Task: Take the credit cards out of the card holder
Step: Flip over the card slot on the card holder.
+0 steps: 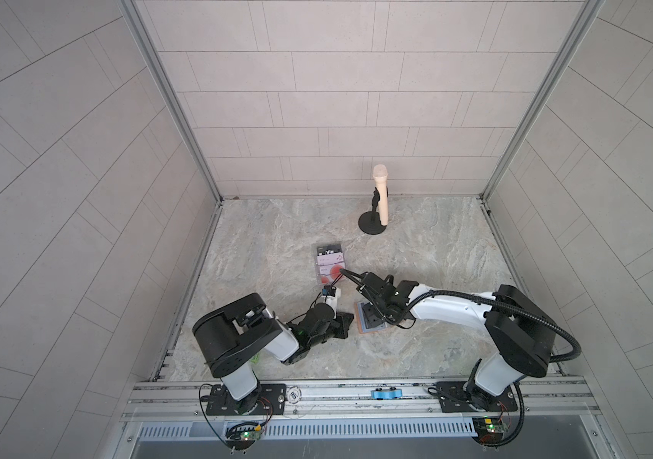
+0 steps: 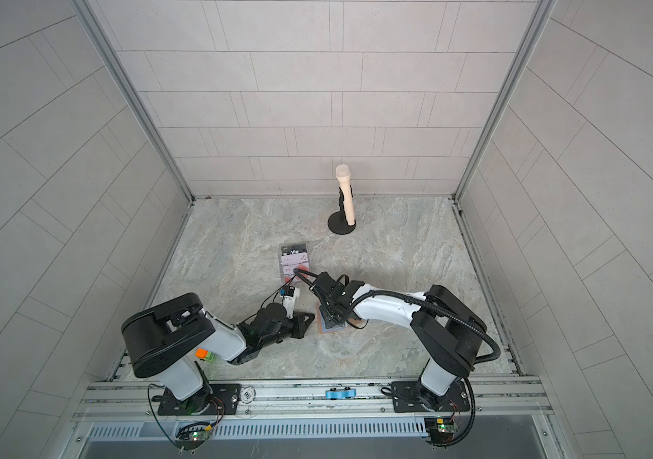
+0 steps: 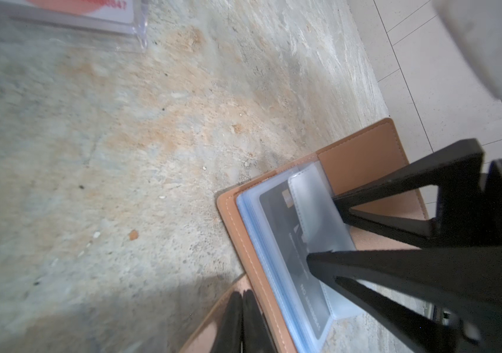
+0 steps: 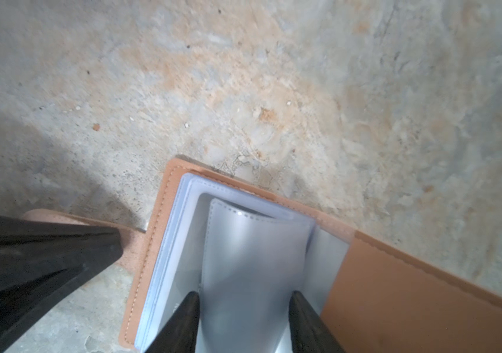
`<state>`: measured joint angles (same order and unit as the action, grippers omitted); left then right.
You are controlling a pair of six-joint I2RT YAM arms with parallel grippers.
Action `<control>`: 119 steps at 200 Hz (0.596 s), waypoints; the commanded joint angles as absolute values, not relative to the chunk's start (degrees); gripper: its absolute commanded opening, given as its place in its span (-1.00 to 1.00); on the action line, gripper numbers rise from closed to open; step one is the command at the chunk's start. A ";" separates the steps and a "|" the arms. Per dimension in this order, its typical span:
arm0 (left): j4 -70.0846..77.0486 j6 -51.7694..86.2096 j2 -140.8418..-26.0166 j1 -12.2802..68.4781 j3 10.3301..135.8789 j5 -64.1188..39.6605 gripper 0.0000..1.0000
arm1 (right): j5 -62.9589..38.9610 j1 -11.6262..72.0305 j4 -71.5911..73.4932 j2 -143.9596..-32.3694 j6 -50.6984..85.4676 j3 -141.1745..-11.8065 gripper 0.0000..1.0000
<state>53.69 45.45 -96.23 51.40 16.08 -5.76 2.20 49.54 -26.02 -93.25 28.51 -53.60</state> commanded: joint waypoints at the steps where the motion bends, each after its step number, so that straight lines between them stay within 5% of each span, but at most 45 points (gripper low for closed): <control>1: 47.64 45.18 -98.11 51.42 14.85 -4.93 -0.82 | 5.78 49.39 -28.93 -91.32 28.22 -53.18 -0.02; 119: 45.25 44.64 -96.27 51.46 15.45 -5.01 -0.82 | 11.81 48.40 -32.26 -89.70 28.05 -52.16 -0.04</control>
<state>53.15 45.41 -96.01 51.40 16.16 -5.74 10.33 49.15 -31.11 -91.44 27.83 -53.43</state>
